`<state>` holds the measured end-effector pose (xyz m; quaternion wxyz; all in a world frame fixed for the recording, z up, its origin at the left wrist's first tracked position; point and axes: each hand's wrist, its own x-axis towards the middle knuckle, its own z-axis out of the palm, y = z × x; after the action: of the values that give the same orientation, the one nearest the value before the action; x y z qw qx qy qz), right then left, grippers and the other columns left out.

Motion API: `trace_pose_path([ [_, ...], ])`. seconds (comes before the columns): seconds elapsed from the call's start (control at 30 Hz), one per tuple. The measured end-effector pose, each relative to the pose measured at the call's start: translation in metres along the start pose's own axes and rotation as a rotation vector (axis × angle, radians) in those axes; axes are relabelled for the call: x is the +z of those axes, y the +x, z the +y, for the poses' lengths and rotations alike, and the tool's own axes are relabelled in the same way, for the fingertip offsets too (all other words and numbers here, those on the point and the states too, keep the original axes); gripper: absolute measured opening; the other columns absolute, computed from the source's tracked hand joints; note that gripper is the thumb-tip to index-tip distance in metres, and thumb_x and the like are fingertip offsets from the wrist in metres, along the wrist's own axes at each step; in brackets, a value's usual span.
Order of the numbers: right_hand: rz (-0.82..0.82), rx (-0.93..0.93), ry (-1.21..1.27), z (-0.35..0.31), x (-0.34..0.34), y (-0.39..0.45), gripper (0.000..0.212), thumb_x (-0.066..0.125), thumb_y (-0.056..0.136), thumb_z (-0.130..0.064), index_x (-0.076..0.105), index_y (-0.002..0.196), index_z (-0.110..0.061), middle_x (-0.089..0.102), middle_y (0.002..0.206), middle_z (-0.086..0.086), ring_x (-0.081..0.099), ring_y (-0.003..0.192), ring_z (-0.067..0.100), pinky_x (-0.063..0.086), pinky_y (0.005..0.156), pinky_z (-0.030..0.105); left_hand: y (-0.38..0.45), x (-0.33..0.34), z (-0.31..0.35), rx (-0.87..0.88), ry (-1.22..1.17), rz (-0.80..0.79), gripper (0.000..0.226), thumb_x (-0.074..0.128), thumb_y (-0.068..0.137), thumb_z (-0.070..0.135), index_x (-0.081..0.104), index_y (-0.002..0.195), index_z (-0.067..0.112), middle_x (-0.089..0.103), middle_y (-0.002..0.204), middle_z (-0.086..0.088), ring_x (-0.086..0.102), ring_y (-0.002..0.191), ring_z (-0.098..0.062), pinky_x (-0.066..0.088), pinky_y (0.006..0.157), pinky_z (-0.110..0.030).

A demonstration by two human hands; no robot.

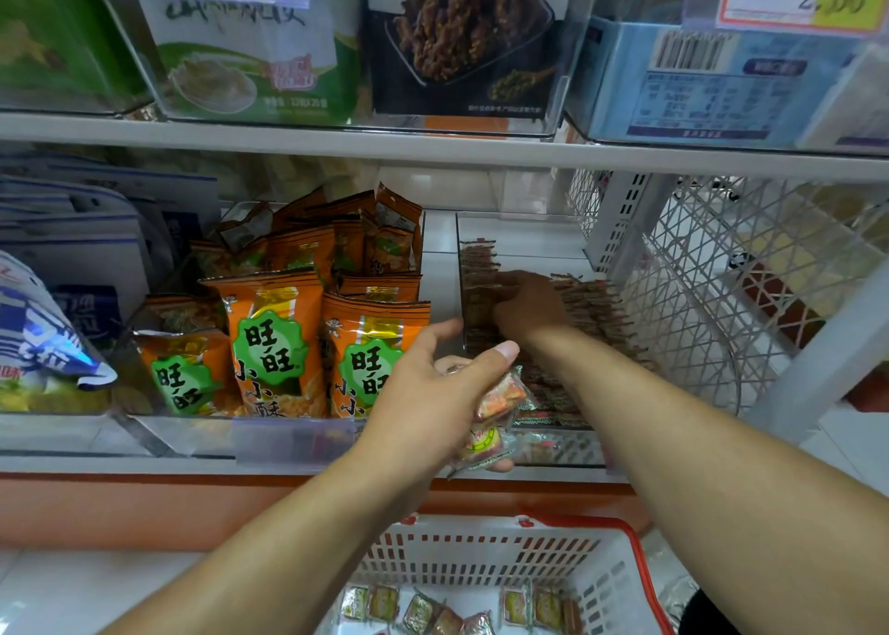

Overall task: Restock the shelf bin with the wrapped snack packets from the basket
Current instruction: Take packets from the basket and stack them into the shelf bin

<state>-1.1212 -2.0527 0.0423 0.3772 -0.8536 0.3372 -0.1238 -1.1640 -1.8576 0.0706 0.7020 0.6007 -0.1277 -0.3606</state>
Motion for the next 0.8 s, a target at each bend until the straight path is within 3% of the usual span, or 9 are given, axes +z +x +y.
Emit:
trace_pose_path([
  [0.1,-0.066,-0.001,-0.037,0.002,-0.002,-0.002,0.041,0.055,0.090,-0.007,0.067,0.127,-0.018,0.069,0.124,0.008,0.062,0.096,0.022,0.043,0.070,0.022,0.001,0.000,0.001,0.024,0.009,0.023,0.056,0.080,0.084,0.043,0.048,0.130,0.046,0.074,0.105,0.000,0.077,0.090,-0.028,0.063,0.065,-0.053],
  [0.17,-0.066,0.013,0.015,0.001,-0.007,-0.004,0.037,0.056,0.092,-0.009,0.066,0.126,-0.019,0.069,0.126,0.006,0.064,0.105,0.023,0.049,0.075,0.023,0.000,0.000,-0.001,0.074,0.069,0.077,0.063,0.079,0.081,0.055,0.050,0.136,0.041,0.071,0.097,0.008,0.074,0.097,-0.033,0.061,0.077,-0.060],
  [0.23,0.022,-0.017,0.047,-0.001,-0.018,-0.012,0.039,0.062,0.094,-0.017,0.061,0.133,-0.021,0.064,0.133,0.001,0.061,0.120,0.022,0.047,0.087,0.022,-0.005,-0.001,-0.001,0.108,0.124,0.118,0.073,0.076,0.072,0.070,0.052,0.135,0.043,0.070,0.107,0.010,0.071,0.104,-0.031,0.058,0.087,-0.063],
  [0.3,0.121,-0.100,0.166,-0.006,-0.030,-0.031,0.028,0.064,0.095,-0.035,0.067,0.122,-0.025,0.069,0.117,-0.005,0.065,0.110,0.017,0.047,0.084,0.025,-0.010,-0.002,-0.002,0.097,0.147,0.132,0.069,0.077,0.068,0.074,0.059,0.126,0.043,0.067,0.120,0.007,0.072,0.102,-0.027,0.061,0.080,-0.058],
  [0.4,-0.189,-0.200,0.474,-0.014,-0.050,-0.077,0.039,0.059,0.090,-0.061,0.074,0.095,-0.026,0.070,0.078,-0.008,0.063,0.067,0.012,0.047,0.058,0.026,-0.019,-0.006,0.000,0.028,0.086,0.090,0.044,0.074,0.075,0.063,0.071,0.103,0.029,0.072,0.109,-0.003,0.072,0.071,-0.016,0.062,0.057,-0.050],
  [0.47,-0.452,-0.256,0.519,-0.012,-0.057,-0.107,0.047,0.061,0.083,-0.070,0.074,0.100,-0.029,0.062,0.073,-0.005,0.054,0.062,0.012,0.043,0.050,0.023,-0.020,-0.009,0.001,0.019,0.089,0.065,0.040,0.069,0.085,0.060,0.073,0.098,0.023,0.075,0.101,-0.010,0.071,0.075,-0.021,0.062,0.060,-0.050],
  [0.57,-0.540,-0.346,0.413,-0.004,-0.059,-0.134,0.038,0.078,0.079,-0.053,0.072,0.111,-0.036,0.062,0.082,0.014,0.055,0.067,0.013,0.047,0.054,0.024,-0.021,-0.012,0.002,0.012,0.105,0.023,0.048,0.055,0.095,0.062,0.072,0.108,0.019,0.078,0.106,-0.009,0.074,0.099,-0.029,0.063,0.069,-0.047],
  [0.67,-0.505,-0.244,0.496,0.002,-0.060,-0.145,0.041,0.084,0.076,-0.038,0.073,0.114,-0.034,0.062,0.087,0.021,0.057,0.067,0.010,0.046,0.055,0.023,-0.024,-0.011,0.005,-0.014,0.106,-0.043,0.060,0.046,0.096,0.066,0.073,0.111,0.014,0.078,0.106,-0.012,0.075,0.100,-0.031,0.061,0.064,-0.039],
  [0.8,-0.569,-0.102,0.573,0.001,-0.064,-0.154,0.034,0.084,0.079,-0.034,0.075,0.111,-0.034,0.067,0.087,0.001,0.063,0.071,0.006,0.048,0.061,0.026,-0.026,-0.007,0.002,-0.001,0.199,-0.036,0.063,0.044,0.096,0.071,0.072,0.112,0.017,0.074,0.110,-0.023,0.064,0.105,-0.054,0.047,0.087,-0.078],
])
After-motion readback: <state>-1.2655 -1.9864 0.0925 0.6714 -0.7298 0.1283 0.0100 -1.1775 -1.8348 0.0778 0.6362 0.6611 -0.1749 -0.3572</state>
